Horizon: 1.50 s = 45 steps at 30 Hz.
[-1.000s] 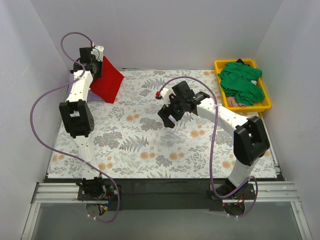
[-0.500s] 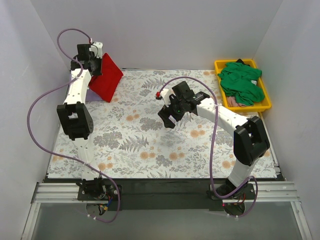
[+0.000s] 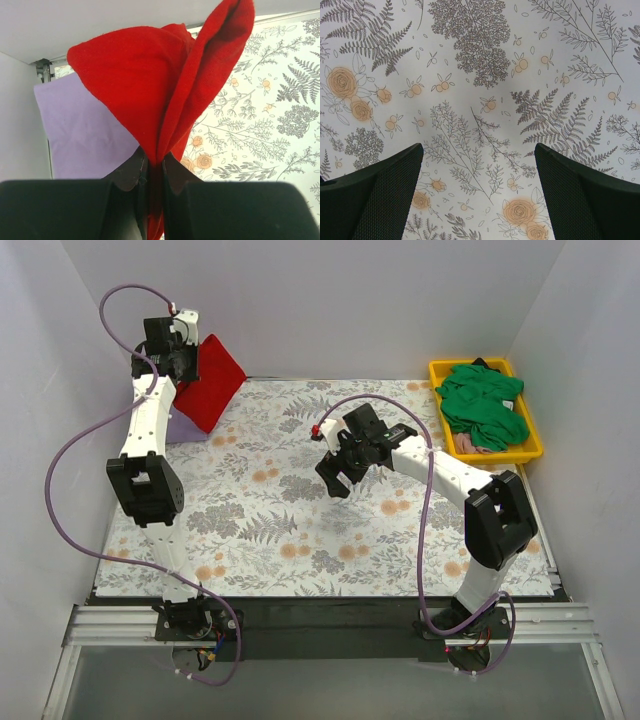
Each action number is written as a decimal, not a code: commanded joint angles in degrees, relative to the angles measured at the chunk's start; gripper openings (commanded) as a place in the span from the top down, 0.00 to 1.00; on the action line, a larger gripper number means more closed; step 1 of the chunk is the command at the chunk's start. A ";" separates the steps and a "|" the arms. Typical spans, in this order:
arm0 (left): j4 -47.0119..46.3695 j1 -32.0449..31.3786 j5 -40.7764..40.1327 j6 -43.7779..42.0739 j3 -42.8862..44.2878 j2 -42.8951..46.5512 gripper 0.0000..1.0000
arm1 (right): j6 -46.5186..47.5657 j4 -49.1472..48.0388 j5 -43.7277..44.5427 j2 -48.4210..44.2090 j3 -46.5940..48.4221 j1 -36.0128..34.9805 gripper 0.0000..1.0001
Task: Fold and stack the t-shirts
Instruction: Neatly place the folded tshirt to the corner
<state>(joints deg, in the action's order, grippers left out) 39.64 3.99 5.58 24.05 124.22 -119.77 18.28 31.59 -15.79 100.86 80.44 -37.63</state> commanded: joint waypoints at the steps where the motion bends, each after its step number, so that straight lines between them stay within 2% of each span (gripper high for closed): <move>1: -0.26 0.05 0.83 0.73 2.43 3.66 1.00 | 0.26 0.13 -1.08 0.04 1.47 -0.08 0.02; 12: -1.58 0.32 -0.22 1.35 1.64 0.94 1.00 | 0.44 0.14 -0.91 0.48 1.12 -0.08 0.02; 45: -4.83 6.56 -2.86 0.82 1.02 -5.04 1.00 | 0.09 0.40 -1.35 2.59 1.73 -0.08 0.02</move>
<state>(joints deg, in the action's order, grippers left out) 37.80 9.74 4.01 25.76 124.22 -125.43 18.26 31.62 -15.84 102.69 80.44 -37.63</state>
